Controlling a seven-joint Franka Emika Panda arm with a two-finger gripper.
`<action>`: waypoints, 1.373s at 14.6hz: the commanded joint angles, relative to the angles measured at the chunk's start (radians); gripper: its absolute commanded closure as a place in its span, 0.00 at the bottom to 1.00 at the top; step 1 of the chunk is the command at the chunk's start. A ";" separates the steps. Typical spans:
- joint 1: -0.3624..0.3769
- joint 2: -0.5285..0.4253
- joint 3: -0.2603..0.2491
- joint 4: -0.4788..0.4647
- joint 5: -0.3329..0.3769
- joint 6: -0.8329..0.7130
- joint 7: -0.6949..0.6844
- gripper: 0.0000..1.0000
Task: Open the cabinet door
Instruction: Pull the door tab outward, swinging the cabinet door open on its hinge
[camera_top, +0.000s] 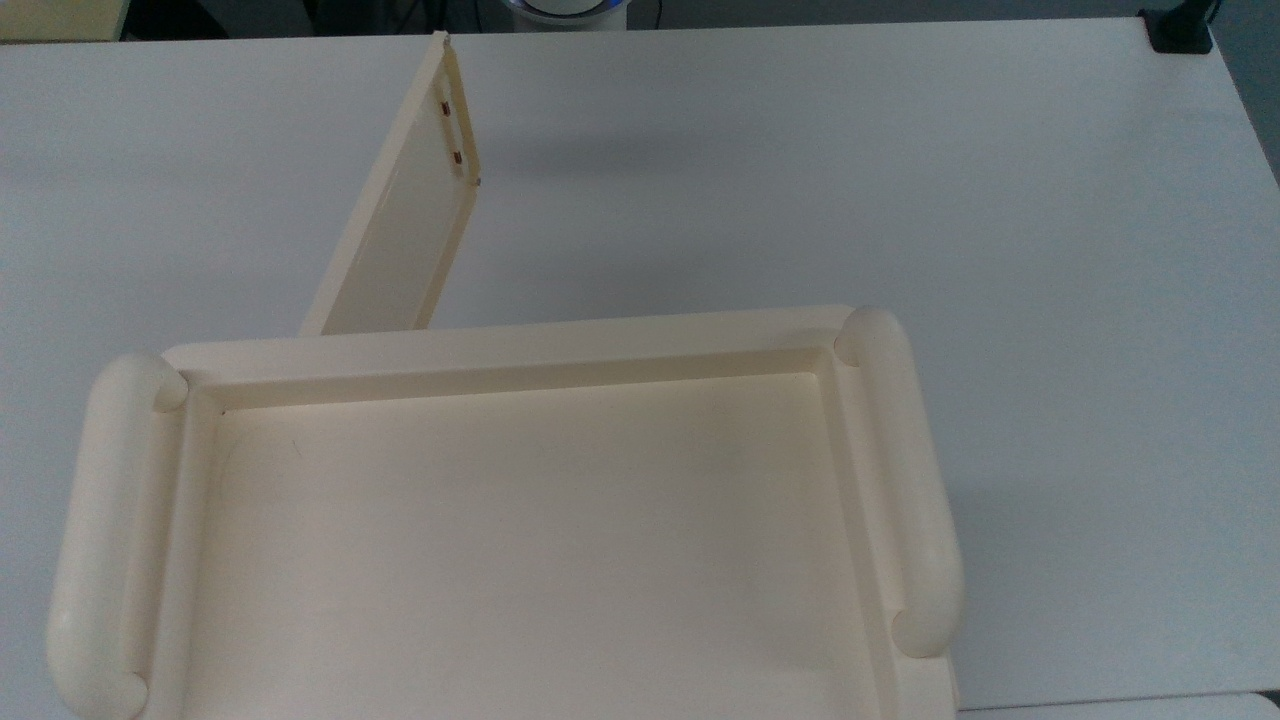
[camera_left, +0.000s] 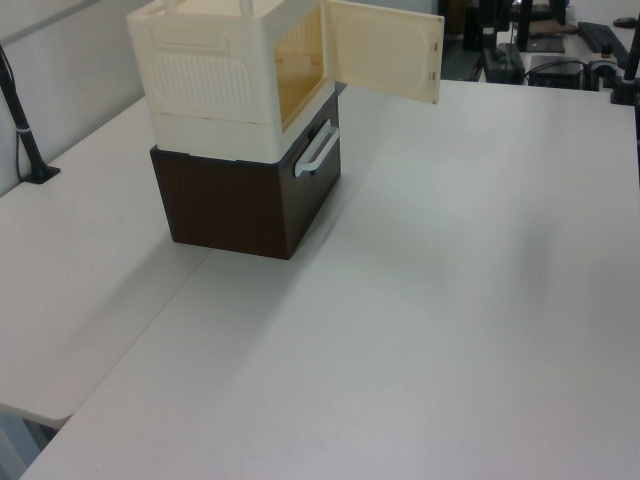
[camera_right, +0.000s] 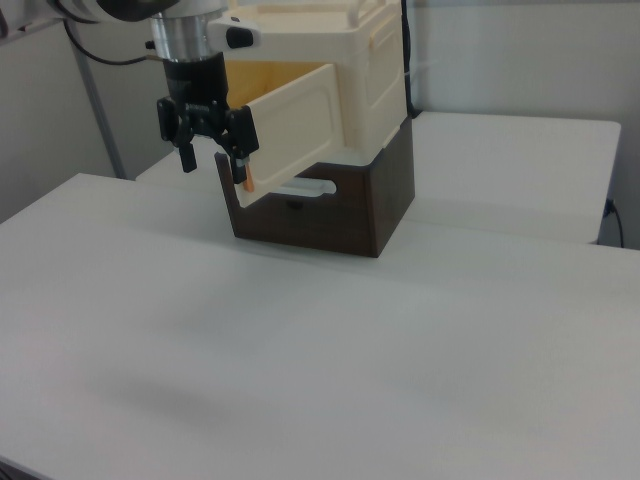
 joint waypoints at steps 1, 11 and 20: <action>-0.030 -0.044 0.040 -0.051 -0.005 -0.017 0.021 0.00; -0.034 -0.023 0.038 -0.061 -0.007 0.088 0.126 0.00; -0.076 -0.004 0.023 -0.041 -0.008 0.082 0.134 0.00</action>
